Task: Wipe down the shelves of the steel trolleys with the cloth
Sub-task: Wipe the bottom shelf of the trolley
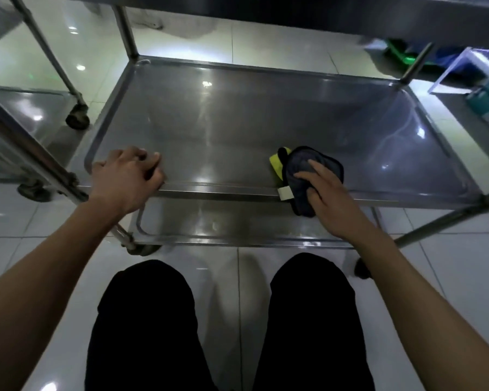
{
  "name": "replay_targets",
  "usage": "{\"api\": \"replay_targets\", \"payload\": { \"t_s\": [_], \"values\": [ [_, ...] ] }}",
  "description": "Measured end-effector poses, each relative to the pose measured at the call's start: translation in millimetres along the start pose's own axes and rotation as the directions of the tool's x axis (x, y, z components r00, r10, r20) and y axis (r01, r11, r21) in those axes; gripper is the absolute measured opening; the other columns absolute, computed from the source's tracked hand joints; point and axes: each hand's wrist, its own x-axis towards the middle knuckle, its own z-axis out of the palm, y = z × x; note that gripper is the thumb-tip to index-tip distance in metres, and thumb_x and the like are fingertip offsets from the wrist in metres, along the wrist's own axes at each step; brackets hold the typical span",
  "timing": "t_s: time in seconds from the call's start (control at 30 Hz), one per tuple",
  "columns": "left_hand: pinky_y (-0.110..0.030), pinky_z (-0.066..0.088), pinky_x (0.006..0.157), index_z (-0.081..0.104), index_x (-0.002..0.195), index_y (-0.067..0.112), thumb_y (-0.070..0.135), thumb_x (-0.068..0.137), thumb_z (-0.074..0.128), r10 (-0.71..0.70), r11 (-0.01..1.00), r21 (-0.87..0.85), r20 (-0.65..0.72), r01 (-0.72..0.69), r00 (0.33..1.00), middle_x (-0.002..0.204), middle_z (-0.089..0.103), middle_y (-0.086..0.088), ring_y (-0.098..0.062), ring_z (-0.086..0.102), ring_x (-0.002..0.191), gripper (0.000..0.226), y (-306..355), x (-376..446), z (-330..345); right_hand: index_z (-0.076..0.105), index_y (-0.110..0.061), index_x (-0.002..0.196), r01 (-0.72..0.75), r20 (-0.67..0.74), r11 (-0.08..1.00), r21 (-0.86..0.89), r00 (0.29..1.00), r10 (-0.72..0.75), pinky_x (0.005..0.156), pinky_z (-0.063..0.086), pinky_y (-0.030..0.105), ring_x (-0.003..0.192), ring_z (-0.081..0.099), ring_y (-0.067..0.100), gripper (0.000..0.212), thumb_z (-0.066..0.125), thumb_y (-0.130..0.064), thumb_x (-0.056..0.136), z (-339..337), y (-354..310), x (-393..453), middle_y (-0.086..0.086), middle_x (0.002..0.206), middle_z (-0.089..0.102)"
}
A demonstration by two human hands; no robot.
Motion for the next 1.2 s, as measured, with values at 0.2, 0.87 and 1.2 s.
{"api": "replay_targets", "payload": {
  "t_s": [0.2, 0.87, 1.2],
  "values": [
    [-0.055, 0.043, 0.094, 0.066, 0.112, 0.023, 0.043, 0.094, 0.044, -0.097, 0.995, -0.019, 0.028, 0.097, 0.995, 0.129, 0.055, -0.011, -0.037, 0.051, 0.117, 0.035, 28, 4, -8, 0.052, -0.018, 0.14, -0.017, -0.037, 1.0, 0.012, 0.999, 0.017, 0.121, 0.02, 0.04, 0.149, 0.022, 0.027, 0.042, 0.044, -0.009, 0.1, 10, -7, 10, 0.008, 0.16, 0.026],
    [-0.039, 0.034, 0.079, 0.069, 0.1, 0.025, 0.025, 0.09, 0.067, 0.247, 0.942, -0.155, -0.284, -0.299, 0.926, 0.094, 0.06, 0.0, -0.024, 0.06, 0.09, 0.01, 185, -50, 27, 0.061, -0.025, 0.131, -0.033, -0.161, 0.999, 0.001, 0.986, 0.032, 0.113, 0.032, 0.05, 0.143, 0.034, 0.028, 0.033, 0.051, -0.024, 0.099, 30, -28, 14, 0.005, 0.154, 0.04],
    [-0.04, 0.038, 0.078, 0.075, 0.104, 0.027, 0.027, 0.088, 0.071, 0.189, 0.942, -0.239, -0.202, -0.236, 0.961, 0.099, 0.064, 0.002, -0.027, 0.062, 0.099, 0.016, 138, -46, 16, 0.04, -0.03, 0.149, 0.168, 0.082, 0.985, -0.049, 0.983, -0.164, 0.122, 0.016, 0.043, 0.151, 0.015, 0.024, 0.048, 0.045, -0.033, 0.101, 32, -49, 44, 0.003, 0.163, 0.021]
  ]
}}
